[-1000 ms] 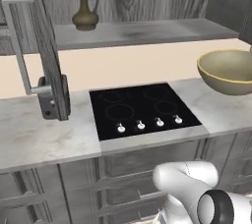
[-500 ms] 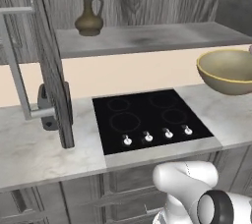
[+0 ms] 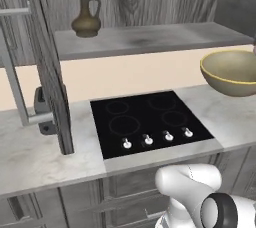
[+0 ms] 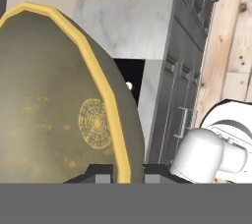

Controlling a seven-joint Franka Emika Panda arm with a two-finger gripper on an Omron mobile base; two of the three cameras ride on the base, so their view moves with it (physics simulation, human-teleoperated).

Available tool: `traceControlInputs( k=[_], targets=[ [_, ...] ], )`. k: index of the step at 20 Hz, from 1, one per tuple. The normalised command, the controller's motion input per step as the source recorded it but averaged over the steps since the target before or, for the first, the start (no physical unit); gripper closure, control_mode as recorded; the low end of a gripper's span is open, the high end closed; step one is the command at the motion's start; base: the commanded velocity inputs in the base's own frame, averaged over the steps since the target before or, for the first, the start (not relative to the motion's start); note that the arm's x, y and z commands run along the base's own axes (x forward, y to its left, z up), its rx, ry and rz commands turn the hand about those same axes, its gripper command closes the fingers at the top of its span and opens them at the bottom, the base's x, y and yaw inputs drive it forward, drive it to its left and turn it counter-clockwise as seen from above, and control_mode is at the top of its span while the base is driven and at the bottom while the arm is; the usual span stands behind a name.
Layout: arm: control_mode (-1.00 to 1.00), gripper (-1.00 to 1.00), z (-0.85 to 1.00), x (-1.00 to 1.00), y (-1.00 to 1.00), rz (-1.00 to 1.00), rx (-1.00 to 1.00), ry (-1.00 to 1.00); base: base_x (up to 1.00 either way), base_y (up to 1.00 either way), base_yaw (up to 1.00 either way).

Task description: Pick the mug and place it in the sink. Pick the bowl and place it in the open cabinet and then close the cabinet.

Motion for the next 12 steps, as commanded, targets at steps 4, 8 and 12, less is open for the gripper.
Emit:
traceControlInputs(
  k=[4, 8, 12],
  targets=[
    [1.0, 1.0, 0.0, 0.0, 0.0, 0.0, 0.0, 0.0, 0.0, 0.0, -0.19],
    [1.0, 1.0, 0.0, 0.0, 0.0, 0.0, 0.0, 0.0, 0.1, 0.02, -0.15],
    [1.0, 1.0, 0.0, 0.0, 0.0, 0.0, 0.0, 0.0, 0.26, 0.0, -0.06]
  ],
)
